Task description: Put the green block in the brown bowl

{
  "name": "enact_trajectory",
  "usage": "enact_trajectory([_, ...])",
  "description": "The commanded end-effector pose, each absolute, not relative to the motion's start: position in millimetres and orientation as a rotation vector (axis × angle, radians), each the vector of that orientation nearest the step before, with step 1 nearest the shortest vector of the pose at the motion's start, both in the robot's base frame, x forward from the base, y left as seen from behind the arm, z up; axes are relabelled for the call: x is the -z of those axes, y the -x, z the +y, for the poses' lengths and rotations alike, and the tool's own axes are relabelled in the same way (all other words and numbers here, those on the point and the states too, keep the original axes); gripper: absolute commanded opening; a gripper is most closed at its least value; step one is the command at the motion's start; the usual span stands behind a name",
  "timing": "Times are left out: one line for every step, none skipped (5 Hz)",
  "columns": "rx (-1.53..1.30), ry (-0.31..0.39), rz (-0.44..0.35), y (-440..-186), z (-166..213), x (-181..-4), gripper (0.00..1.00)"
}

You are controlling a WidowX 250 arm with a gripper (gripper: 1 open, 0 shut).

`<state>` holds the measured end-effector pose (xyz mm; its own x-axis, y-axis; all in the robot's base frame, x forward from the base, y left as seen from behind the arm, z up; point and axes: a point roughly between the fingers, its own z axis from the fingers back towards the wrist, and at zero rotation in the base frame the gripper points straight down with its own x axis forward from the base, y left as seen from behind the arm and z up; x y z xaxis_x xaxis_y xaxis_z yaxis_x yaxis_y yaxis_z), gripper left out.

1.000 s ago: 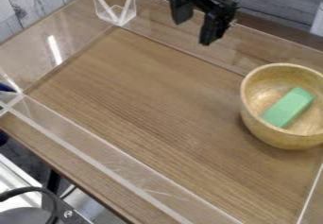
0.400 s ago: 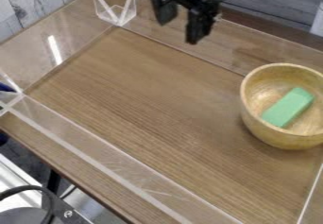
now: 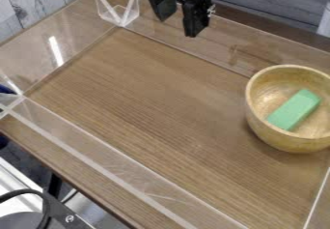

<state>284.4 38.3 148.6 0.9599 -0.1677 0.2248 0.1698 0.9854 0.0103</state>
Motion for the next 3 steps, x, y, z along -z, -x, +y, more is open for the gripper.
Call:
enact_trajectory([0.174,-0.026,-0.221,-288,40,-156.6,1.00])
enact_trajectory([0.195,-0.040,-0.278,-288,26,-164.8,1.00])
enact_trajectory([0.219,-0.053,-0.321,-289,16,-167.2,0.00])
